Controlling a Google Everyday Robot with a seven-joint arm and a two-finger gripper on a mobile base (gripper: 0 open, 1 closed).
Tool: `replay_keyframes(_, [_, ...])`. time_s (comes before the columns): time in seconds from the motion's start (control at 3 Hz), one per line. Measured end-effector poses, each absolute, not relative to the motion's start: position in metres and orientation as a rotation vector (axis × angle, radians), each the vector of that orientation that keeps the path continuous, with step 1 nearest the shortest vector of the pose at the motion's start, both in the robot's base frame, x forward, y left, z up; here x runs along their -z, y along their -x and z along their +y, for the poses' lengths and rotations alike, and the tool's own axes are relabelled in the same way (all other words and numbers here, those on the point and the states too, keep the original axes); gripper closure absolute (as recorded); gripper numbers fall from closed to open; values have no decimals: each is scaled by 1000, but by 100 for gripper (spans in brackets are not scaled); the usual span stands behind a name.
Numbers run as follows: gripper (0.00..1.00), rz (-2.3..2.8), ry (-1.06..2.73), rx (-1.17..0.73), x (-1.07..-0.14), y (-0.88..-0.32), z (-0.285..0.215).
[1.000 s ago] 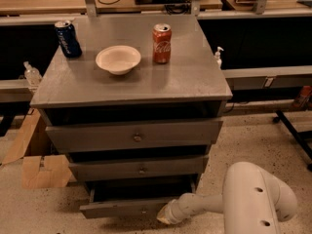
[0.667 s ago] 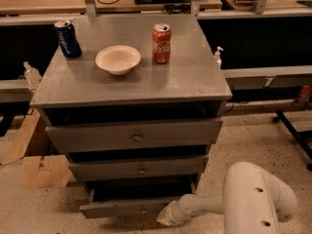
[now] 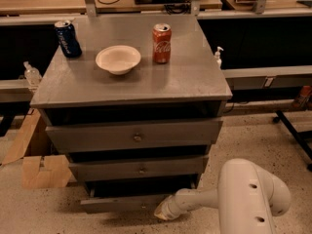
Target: Close bottom drawer
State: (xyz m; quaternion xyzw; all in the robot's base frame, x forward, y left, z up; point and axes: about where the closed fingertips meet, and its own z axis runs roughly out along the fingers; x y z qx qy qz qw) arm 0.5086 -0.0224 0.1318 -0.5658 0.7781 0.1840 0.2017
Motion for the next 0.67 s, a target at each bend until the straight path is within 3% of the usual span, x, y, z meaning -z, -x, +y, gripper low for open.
replay_keyframes(0.67, [100, 2136, 1610, -483, -139, -534, -11])
